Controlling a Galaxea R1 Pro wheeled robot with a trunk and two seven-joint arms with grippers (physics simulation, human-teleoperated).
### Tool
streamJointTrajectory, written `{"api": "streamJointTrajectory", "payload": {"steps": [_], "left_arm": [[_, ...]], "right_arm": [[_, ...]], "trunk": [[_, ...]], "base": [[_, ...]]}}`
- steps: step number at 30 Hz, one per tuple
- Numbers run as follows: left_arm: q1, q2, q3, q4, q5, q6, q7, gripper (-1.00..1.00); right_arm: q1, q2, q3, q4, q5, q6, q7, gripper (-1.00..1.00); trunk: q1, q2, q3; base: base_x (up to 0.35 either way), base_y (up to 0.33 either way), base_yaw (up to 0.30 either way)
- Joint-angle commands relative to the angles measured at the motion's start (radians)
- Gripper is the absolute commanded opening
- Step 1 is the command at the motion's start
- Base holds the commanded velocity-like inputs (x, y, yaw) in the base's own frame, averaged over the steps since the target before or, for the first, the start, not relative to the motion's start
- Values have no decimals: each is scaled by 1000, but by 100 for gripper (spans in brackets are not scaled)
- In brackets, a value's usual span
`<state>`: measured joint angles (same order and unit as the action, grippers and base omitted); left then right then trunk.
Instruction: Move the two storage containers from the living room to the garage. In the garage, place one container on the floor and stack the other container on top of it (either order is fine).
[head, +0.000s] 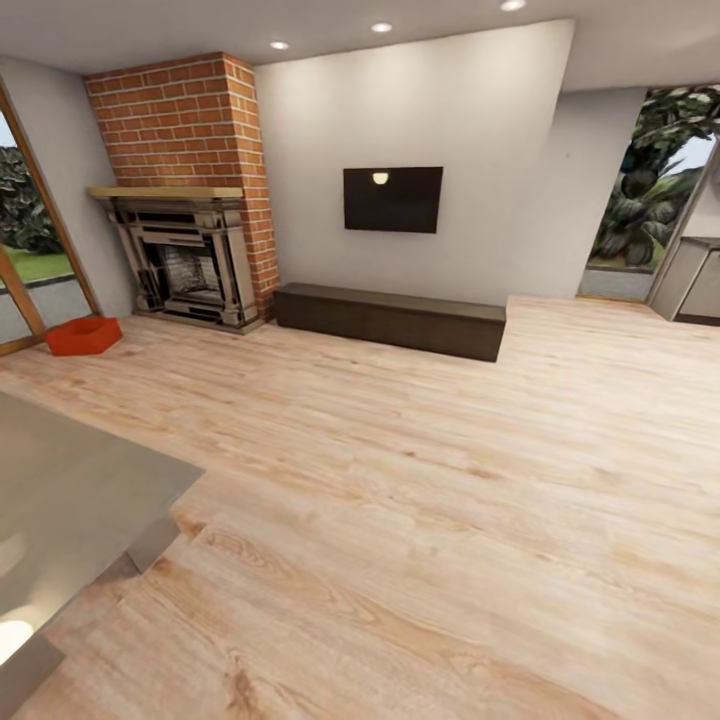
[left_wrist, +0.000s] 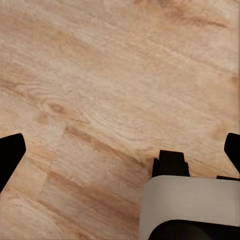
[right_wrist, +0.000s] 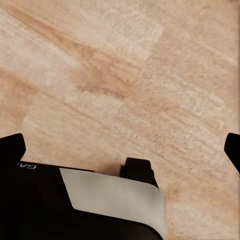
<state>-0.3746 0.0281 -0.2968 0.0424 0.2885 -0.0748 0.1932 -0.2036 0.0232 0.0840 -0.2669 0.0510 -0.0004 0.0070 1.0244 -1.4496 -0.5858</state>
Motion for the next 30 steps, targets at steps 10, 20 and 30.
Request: {"api": "streamJointTrajectory", "payload": {"steps": [10,20,30], "left_arm": [[-2,-1,-8,4,9,-7,0,100],[-1,-1,-8,4,9,-7,0,100],[-1,-1,-8,4,9,-7,0,100]], "right_arm": [[0,-2,2,-1,6,-1,1,100],[-1,0,2,-1,6,0,-1,100],[0,1,3,1,6,-1,0,100]], "trunk": [[1,0,-1],[1,0,-1],[1,0,-1]], "base": [[341,-101,0],[333,-158,0],[334,-65,0]]}}
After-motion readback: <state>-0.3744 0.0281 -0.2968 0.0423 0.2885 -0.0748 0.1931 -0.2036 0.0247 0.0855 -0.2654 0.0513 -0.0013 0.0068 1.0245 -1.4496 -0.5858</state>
